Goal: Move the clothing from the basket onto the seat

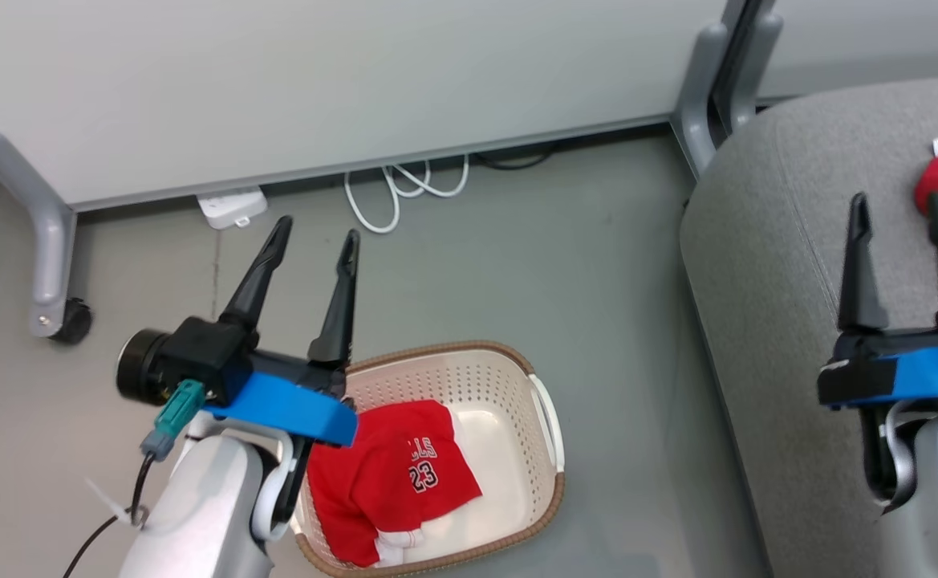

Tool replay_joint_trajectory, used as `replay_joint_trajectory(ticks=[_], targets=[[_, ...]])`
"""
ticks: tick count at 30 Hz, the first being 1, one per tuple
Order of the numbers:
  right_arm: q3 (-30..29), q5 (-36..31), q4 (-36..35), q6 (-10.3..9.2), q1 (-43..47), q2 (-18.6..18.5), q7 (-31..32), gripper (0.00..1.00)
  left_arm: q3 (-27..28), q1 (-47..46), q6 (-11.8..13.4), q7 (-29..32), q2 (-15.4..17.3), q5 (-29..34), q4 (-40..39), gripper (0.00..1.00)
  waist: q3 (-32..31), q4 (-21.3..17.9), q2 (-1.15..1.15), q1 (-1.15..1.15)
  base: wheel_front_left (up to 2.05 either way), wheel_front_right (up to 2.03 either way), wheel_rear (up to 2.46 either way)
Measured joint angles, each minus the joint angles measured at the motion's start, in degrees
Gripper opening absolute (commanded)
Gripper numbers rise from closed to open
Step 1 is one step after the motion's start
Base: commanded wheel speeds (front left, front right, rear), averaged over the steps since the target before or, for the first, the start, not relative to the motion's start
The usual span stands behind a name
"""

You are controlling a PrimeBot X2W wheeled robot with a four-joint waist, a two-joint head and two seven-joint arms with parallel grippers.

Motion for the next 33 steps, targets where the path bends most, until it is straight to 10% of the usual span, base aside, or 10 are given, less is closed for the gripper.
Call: replay_joint_trajectory(ticks=[33], targets=[[9.1,5.6,-3.6,0.00,19.8,5.3,0.0,1.00,18.8,22.5,-5.6,0.0,-5.1,7.9,-5.0,1.00,-11.5,4.7,0.00,0.01,0.00,0.00,0.00]])
